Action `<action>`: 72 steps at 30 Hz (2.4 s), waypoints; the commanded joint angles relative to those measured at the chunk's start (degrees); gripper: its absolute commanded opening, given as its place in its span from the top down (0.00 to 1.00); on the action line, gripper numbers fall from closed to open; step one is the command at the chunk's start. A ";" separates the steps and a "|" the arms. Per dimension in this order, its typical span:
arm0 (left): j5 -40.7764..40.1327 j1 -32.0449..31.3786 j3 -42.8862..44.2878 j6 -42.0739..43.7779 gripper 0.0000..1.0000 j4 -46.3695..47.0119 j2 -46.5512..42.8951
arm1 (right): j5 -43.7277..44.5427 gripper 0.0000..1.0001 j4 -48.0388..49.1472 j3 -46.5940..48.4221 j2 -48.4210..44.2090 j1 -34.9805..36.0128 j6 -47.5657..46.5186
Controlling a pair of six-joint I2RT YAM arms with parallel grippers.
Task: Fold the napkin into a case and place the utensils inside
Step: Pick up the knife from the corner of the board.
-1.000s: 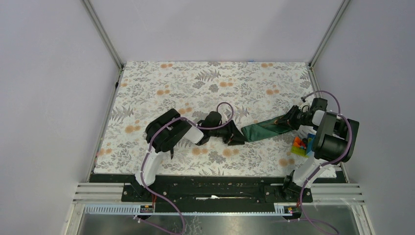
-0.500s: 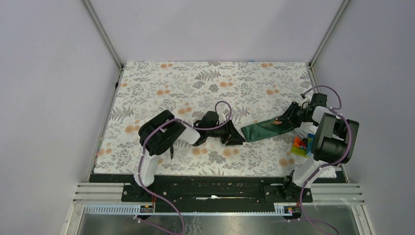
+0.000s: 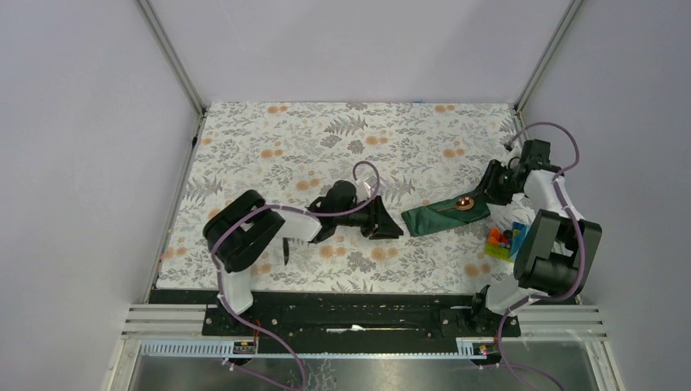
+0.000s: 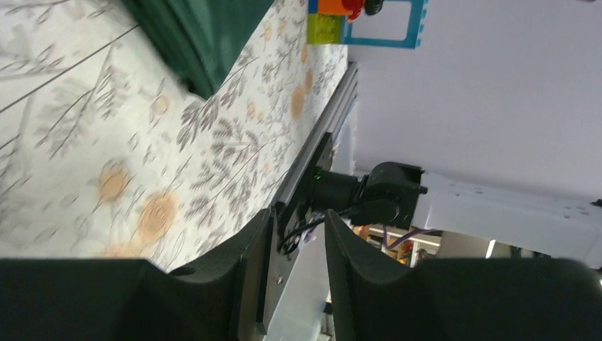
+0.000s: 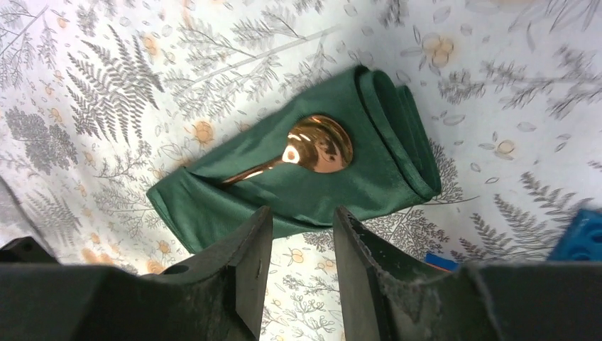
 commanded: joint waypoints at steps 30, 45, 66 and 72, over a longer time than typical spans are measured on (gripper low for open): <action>-45.51 30.97 5.04 28.21 0.45 -78.13 -20.67 | -1.92 0.01 6.32 1.76 -9.92 48.38 18.51; -50.43 26.91 8.62 22.78 0.54 -80.70 -9.82 | 4.16 0.01 4.42 -2.44 -16.07 46.14 16.14; -33.91 29.39 4.51 10.60 1.00 -78.89 -14.63 | -6.90 0.01 19.13 -10.29 -11.38 48.06 22.15; -30.64 29.55 4.32 7.23 1.00 -79.53 -17.76 | -7.66 0.01 25.00 -12.40 -7.51 52.07 26.28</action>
